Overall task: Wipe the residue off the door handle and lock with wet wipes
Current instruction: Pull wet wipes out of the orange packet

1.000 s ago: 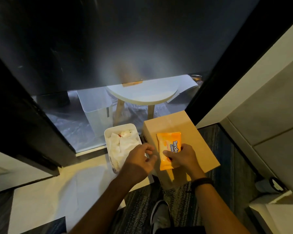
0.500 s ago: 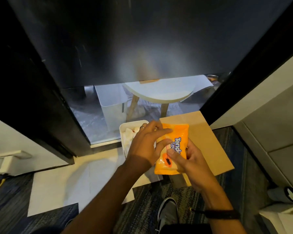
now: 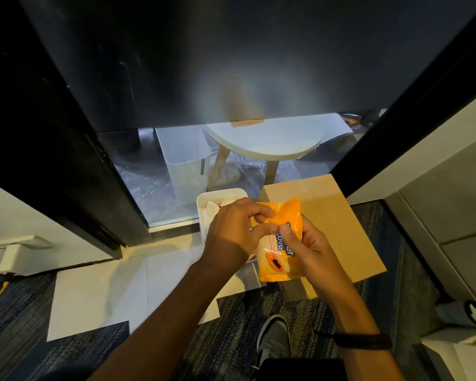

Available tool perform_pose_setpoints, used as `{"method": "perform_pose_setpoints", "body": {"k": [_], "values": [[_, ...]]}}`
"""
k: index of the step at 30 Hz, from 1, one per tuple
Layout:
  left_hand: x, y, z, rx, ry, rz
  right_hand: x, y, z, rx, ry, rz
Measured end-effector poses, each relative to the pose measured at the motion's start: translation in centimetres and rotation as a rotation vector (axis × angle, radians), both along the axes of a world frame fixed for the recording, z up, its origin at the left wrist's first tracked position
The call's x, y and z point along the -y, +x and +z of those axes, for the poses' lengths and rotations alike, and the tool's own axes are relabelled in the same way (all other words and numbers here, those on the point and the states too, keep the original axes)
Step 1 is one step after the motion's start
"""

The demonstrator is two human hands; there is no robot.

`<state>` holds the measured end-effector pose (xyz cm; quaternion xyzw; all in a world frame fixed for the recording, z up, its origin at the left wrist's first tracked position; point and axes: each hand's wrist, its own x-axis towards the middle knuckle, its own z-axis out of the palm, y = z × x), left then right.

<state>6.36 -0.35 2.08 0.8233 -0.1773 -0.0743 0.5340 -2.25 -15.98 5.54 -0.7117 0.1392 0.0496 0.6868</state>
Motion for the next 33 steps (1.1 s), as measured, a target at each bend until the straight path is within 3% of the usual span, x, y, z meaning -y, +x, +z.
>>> {"method": "perform_pose_setpoints", "body": {"k": [7,13,18,25,33], "values": [[-0.5,0.4,0.4,-0.155,0.002,0.016,0.0,-0.1,0.5,0.000,-0.045,0.113],[-0.4,0.1,0.5,-0.247,0.047,-0.020,-0.7,0.6,0.2,-0.018,-0.102,0.029],[-0.7,-0.7,0.9,-0.123,0.069,0.012,-1.3,0.9,0.1,0.033,-0.139,-0.068],[-1.3,-1.6,0.9,0.057,0.028,0.157,-2.8,1.9,0.3,-0.085,0.163,-0.278],[-2.1,-1.5,0.5,0.087,0.047,0.152,-3.1,1.9,0.0,-0.135,0.084,-0.267]]}}
